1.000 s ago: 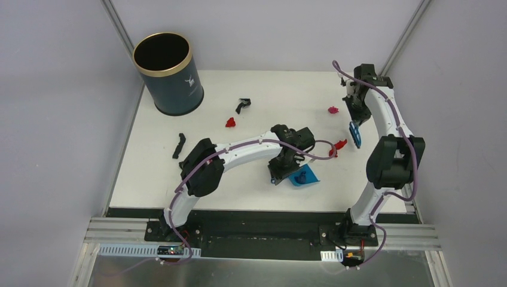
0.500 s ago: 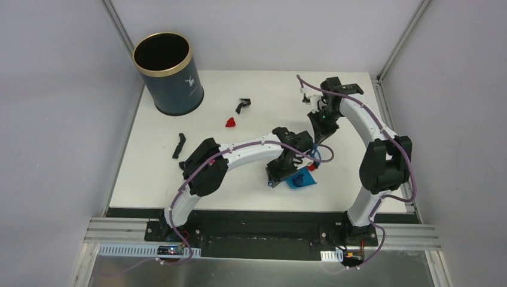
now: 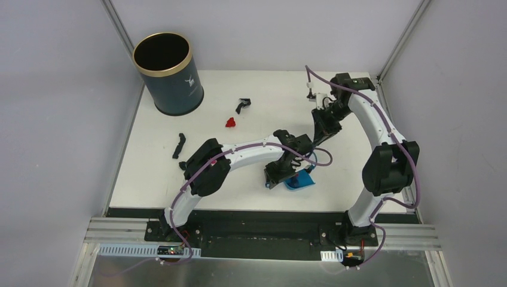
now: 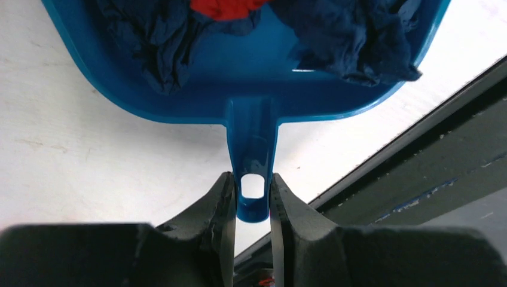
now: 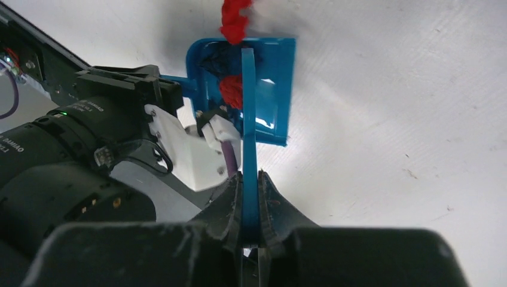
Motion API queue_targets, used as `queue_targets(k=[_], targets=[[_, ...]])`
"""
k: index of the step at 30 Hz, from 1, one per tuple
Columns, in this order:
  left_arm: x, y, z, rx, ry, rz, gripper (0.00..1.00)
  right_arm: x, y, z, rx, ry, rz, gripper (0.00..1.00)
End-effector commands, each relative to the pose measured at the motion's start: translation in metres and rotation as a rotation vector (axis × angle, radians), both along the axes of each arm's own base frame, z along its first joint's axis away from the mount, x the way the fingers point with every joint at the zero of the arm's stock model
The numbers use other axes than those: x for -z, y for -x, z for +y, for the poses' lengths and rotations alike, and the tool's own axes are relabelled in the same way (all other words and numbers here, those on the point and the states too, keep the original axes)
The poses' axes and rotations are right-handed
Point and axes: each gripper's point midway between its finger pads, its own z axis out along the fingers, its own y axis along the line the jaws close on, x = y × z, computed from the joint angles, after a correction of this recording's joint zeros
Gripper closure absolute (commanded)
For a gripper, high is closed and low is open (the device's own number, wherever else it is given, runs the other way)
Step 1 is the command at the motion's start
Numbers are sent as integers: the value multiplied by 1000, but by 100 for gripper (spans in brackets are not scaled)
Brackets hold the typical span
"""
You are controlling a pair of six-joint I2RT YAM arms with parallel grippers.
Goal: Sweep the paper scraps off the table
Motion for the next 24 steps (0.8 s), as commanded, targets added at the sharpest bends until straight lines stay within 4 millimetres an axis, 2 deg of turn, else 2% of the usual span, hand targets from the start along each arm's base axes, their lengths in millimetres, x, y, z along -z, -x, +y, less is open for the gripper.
queue_targets(k=[1,5,13,19,24], targets=[[-14,-10,13,2,-10,-62,100,-32,-11,-29,47,78,-116,100],[-22,-2,25,4,-36,-33,100,-33,-37,-52,81,206,-225,100],[-59,24,54,-31,-66,30,100,-27,-85,-55,95,257,-306,100],[-78,45,85,-110,-88,39,100,-13,-121,-35,70,274,-351,100],[-74,55,106,-155,-129,38,100,6,-130,-5,13,281,-338,100]])
